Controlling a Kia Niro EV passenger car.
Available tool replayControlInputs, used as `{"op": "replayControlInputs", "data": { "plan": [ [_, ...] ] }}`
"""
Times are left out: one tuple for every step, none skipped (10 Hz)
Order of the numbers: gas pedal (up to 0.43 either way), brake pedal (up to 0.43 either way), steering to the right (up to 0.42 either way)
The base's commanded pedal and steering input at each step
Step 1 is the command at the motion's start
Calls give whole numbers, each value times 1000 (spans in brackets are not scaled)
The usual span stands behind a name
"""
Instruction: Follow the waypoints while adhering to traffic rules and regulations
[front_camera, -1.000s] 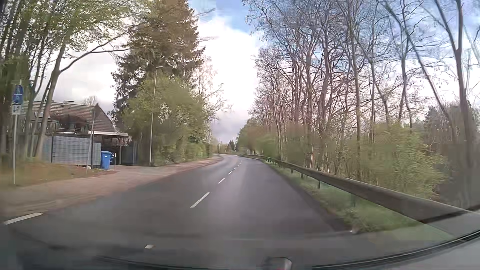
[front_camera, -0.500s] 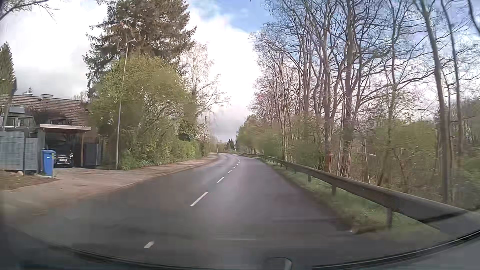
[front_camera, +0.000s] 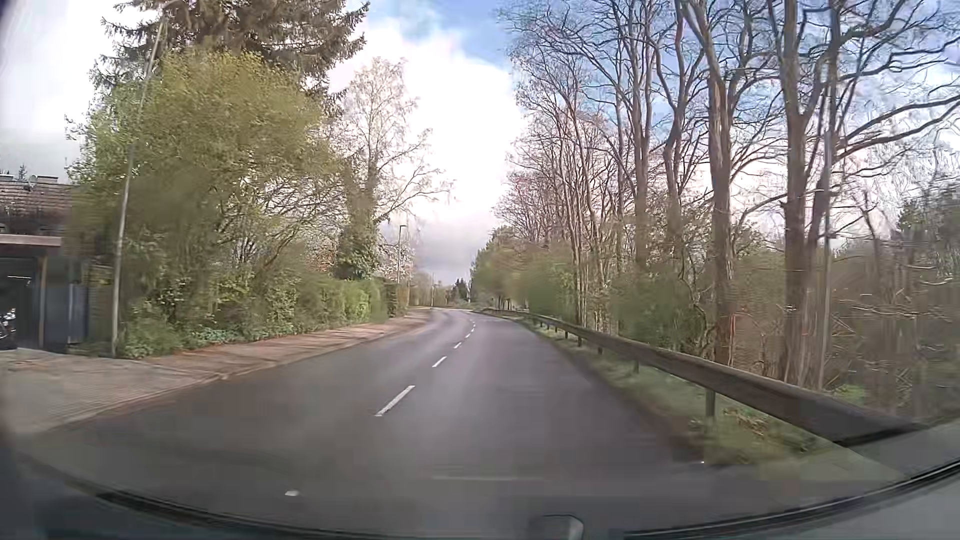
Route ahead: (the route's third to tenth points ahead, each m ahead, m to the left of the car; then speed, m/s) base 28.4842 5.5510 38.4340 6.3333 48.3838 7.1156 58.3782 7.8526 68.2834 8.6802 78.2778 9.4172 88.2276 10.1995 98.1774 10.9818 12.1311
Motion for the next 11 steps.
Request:
{"op": "replayControlInputs", "data": {
  "plan": [
    [47, 0, 1],
    [47, 0, 1],
    [47, 0, 1],
    [39, 0, 1],
    [39, 0, 0],
    [39, 0, -1],
    [39, 0, -3],
    [39, 0, -6],
    [39, 0, -6],
    [39, 0, -4],
    [39, 0, -4]
  ]
}}
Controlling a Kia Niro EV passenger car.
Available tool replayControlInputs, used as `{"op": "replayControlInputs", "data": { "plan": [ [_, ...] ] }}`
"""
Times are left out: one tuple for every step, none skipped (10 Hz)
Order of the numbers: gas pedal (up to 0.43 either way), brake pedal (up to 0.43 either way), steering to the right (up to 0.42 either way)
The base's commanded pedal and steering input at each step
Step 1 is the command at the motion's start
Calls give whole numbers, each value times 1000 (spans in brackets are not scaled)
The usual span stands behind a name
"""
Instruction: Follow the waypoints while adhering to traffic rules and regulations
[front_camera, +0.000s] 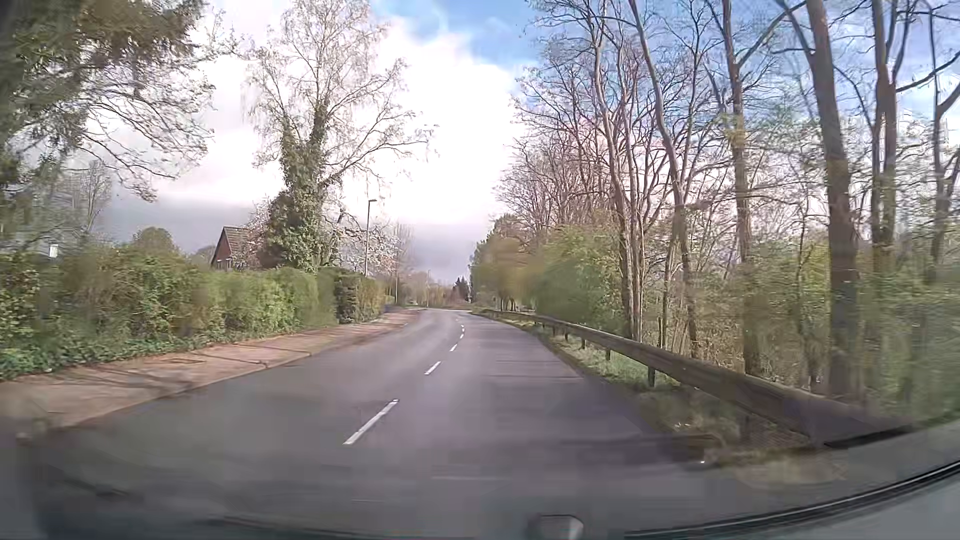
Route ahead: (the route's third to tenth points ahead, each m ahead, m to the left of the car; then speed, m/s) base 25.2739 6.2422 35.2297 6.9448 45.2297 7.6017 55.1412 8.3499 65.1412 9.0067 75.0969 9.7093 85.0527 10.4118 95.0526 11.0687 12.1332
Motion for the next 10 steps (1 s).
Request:
{"op": "replayControlInputs", "data": {
  "plan": [
    [39, 0, -4],
    [39, 0, -7],
    [39, 0, -11],
    [39, 6, -12],
    [39, 0, -12],
    [39, 0, -11],
    [39, 0, -11],
    [39, 0, -10],
    [39, 0, -10],
    [39, 0, -9]
  ]
}}
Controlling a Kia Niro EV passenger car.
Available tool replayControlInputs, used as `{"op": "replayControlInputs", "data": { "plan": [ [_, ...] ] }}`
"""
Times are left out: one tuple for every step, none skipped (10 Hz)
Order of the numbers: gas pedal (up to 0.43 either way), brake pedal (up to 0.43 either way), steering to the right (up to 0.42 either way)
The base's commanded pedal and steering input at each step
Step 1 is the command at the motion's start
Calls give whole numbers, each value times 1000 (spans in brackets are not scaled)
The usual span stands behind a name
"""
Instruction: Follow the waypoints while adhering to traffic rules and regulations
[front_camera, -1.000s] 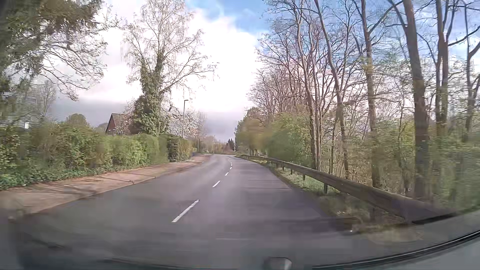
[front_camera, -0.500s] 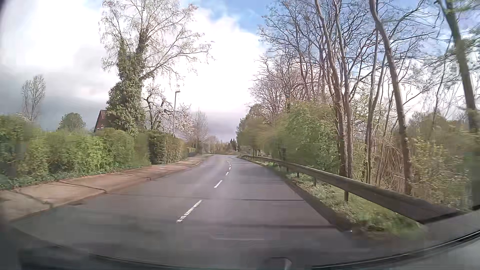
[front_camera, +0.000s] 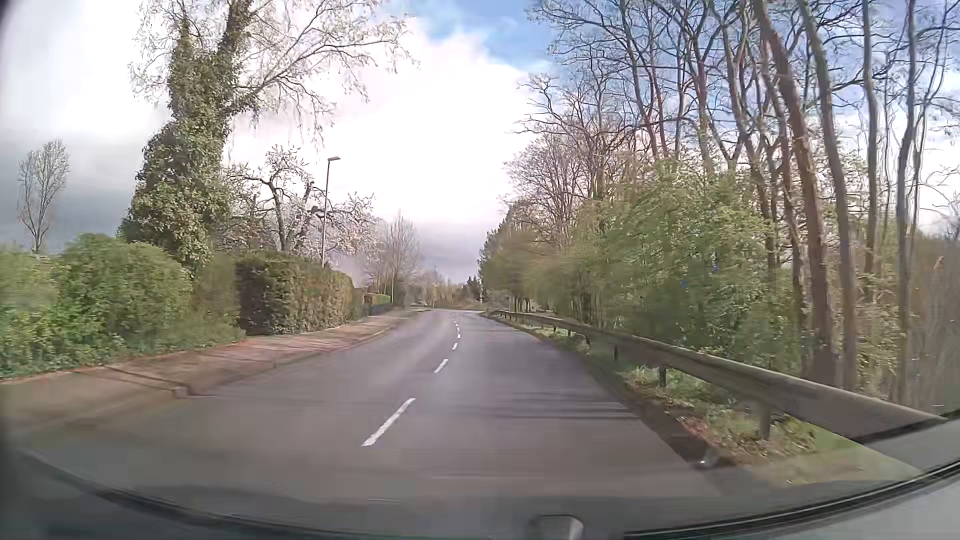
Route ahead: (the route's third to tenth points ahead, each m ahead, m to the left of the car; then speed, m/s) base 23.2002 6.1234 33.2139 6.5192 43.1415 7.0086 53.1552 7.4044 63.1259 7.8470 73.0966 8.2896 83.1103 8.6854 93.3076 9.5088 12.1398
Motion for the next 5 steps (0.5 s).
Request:
{"op": "replayControlInputs", "data": {
  "plan": [
    [39, 0, -8],
    [39, 6, -8],
    [39, 0, -8],
    [39, 0, -8],
    [39, 6, -8]
  ]
}}
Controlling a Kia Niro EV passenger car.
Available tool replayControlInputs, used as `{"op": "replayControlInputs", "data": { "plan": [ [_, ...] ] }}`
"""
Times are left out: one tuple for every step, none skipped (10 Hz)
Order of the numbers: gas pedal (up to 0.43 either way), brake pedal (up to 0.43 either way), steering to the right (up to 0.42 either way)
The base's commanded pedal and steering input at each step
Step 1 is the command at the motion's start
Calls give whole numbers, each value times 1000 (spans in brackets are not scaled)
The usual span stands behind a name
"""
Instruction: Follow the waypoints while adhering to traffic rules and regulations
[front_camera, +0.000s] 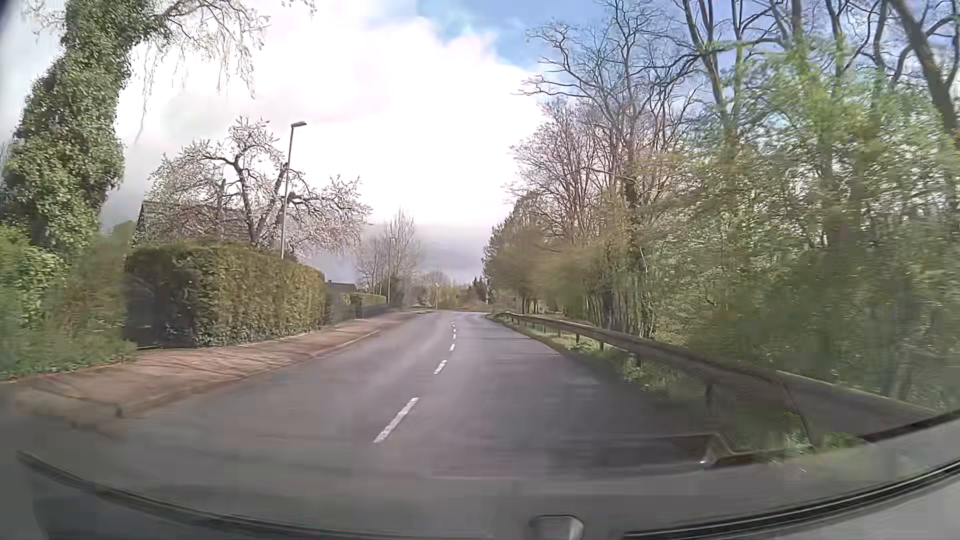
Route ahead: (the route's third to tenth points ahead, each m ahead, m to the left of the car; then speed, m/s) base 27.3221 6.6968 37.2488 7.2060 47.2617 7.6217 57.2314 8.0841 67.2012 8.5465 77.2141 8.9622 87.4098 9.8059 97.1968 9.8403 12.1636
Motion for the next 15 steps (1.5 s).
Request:
{"op": "replayControlInputs", "data": {
  "plan": [
    [39, 0, -9],
    [39, 6, -9],
    [39, 0, -9],
    [39, 0, -9],
    [39, 0, -10],
    [39, 0, -10],
    [39, 0, -10],
    [39, 0, -11],
    [39, 0, -12],
    [39, 0, -13],
    [39, 0, -15],
    [39, 6, -19],
    [39, 0, -20],
    [39, 0, -18],
    [39, 0, -16]
  ]
}}
